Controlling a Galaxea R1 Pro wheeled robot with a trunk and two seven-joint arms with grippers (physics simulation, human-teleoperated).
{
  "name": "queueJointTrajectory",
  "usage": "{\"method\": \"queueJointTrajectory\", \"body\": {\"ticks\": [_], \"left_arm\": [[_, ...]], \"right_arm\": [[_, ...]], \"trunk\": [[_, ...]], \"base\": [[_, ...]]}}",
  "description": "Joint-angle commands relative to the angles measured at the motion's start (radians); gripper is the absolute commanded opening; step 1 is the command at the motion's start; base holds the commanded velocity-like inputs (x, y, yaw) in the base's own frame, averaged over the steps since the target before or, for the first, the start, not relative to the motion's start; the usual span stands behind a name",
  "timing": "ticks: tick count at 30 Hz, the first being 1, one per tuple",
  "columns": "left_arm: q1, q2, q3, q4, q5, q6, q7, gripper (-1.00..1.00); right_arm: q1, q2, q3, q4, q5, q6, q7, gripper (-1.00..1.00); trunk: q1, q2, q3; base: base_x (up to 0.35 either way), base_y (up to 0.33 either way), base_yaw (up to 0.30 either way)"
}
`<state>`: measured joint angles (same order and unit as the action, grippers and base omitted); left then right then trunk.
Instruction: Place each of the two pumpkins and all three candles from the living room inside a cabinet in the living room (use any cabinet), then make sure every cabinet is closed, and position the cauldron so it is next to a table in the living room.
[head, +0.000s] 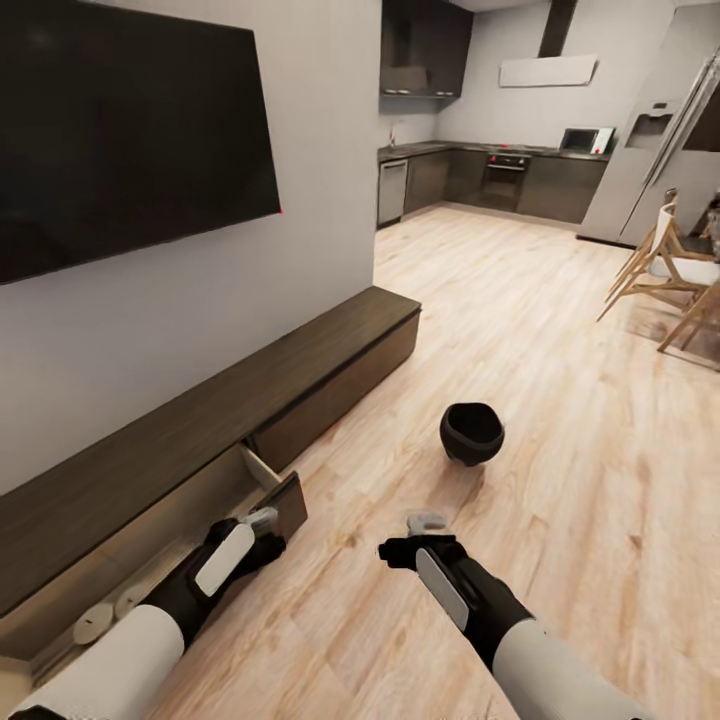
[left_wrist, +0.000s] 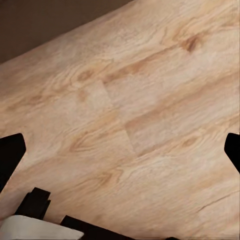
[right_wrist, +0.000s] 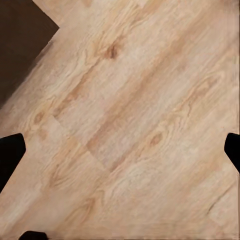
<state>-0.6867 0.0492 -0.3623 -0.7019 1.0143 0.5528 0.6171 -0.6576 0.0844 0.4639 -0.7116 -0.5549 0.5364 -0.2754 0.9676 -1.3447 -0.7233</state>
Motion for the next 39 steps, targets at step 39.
{"method": "queueJointTrajectory", "body": {"ticks": [39], "left_arm": [[-0.001, -0.037, -0.248, 0.486, 0.013, -0.392, -0.257, 1.0]], "right_arm": [[0.148, -0.052, -0.085, 0.499, -0.014, -0.578, 0.001, 1.0]], "trunk": [[-0.073, 0.133, 0.093]], "base": [[0.0, 0.0, -0.259]]}}
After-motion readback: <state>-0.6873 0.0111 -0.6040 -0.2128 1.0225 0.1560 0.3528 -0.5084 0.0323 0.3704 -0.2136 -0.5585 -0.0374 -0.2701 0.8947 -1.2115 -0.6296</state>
